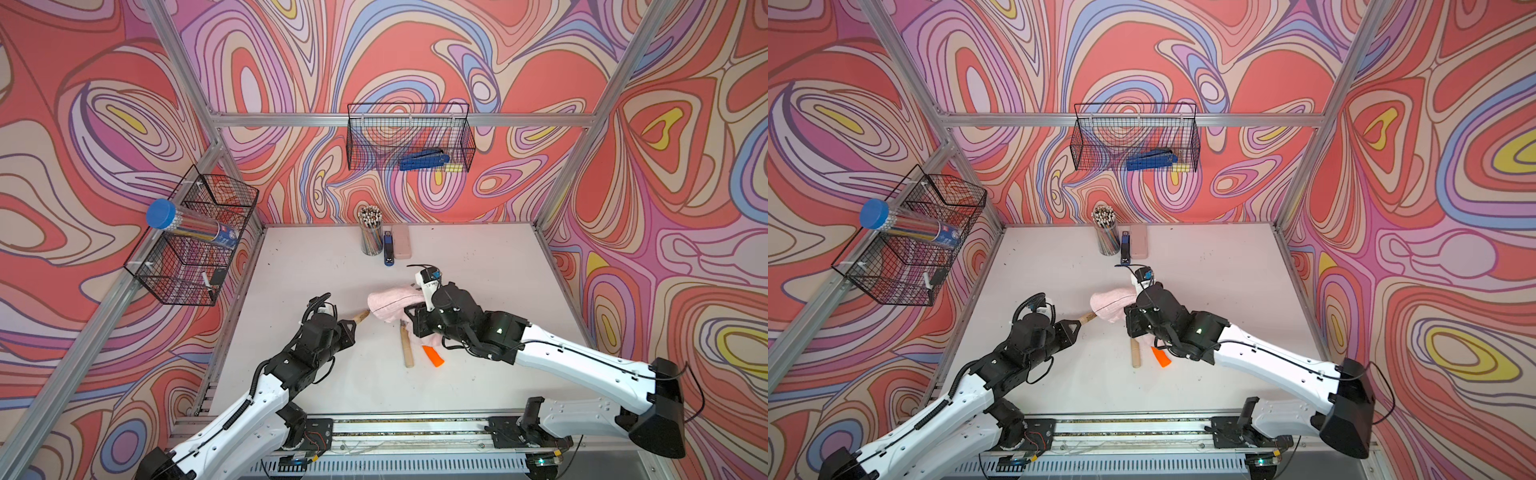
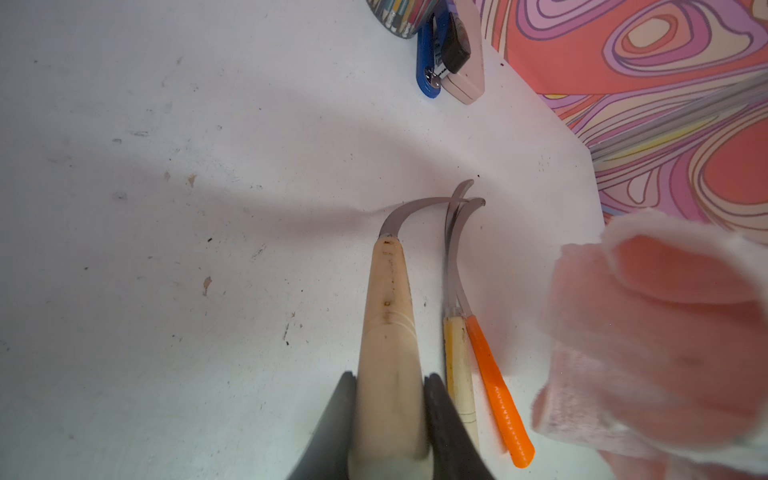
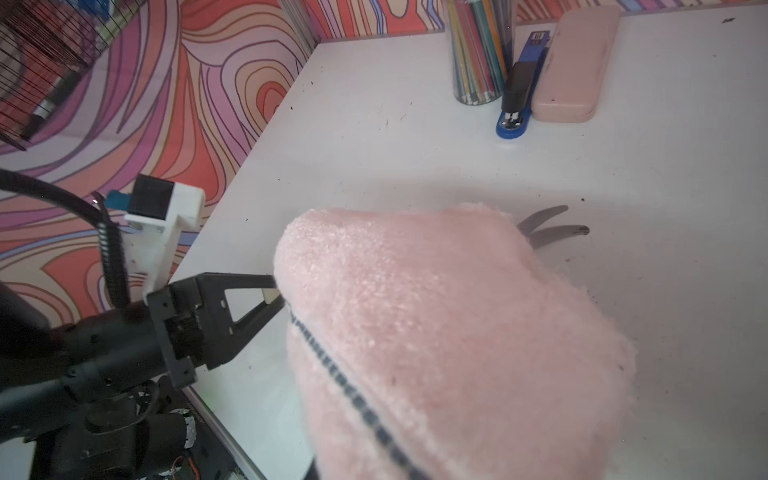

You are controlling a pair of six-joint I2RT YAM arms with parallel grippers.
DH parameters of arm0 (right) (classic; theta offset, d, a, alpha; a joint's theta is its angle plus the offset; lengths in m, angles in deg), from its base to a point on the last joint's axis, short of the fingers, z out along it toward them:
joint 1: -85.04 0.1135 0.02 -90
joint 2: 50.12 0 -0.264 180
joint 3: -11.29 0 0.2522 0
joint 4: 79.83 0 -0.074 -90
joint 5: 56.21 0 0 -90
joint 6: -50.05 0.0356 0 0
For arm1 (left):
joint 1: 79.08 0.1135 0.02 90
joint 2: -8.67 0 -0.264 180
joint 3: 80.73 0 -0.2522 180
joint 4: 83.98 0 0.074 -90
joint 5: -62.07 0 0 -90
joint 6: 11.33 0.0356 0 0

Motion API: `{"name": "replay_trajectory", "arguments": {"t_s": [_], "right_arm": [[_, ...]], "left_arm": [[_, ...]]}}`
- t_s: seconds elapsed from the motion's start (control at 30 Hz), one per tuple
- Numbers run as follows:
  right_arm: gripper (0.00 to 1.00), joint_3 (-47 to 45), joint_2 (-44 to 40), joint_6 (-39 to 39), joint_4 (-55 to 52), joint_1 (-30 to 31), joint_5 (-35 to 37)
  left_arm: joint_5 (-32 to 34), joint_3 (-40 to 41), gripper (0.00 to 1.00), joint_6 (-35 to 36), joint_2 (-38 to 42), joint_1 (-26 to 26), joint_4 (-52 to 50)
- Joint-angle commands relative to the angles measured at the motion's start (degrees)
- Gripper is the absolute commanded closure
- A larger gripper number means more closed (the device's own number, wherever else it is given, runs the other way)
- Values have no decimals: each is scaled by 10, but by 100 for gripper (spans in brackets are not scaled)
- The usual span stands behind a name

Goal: Wipe small sickles with rags
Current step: Adjust the small sickle.

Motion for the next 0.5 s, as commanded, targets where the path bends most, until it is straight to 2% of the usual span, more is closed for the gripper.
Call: {"name": "replay_trajectory", "arguments": {"t_s": [0.0,0.07,0.2,0.27,0.33,0.47], "right_arm": [[100,36,49,-26,35,37,44],[100,57,74,-34,37,57,56],[100,74,102,-33,47,67,70],[100,74,111,-27,48,67,93],[100,81,125,-25,50,67,108],[100,111,171,-31,58,53,111]], "left_arm": [[-33,-37,100,-80,48,26,-48],[-43,-64,100,-96,72,43,-80],[-29,-131,100,-79,81,49,-160],[-33,-117,100,-85,87,54,-148],[-65,-100,100,-86,86,63,-104],[-121,-106,100,-82,64,63,-88]]}}
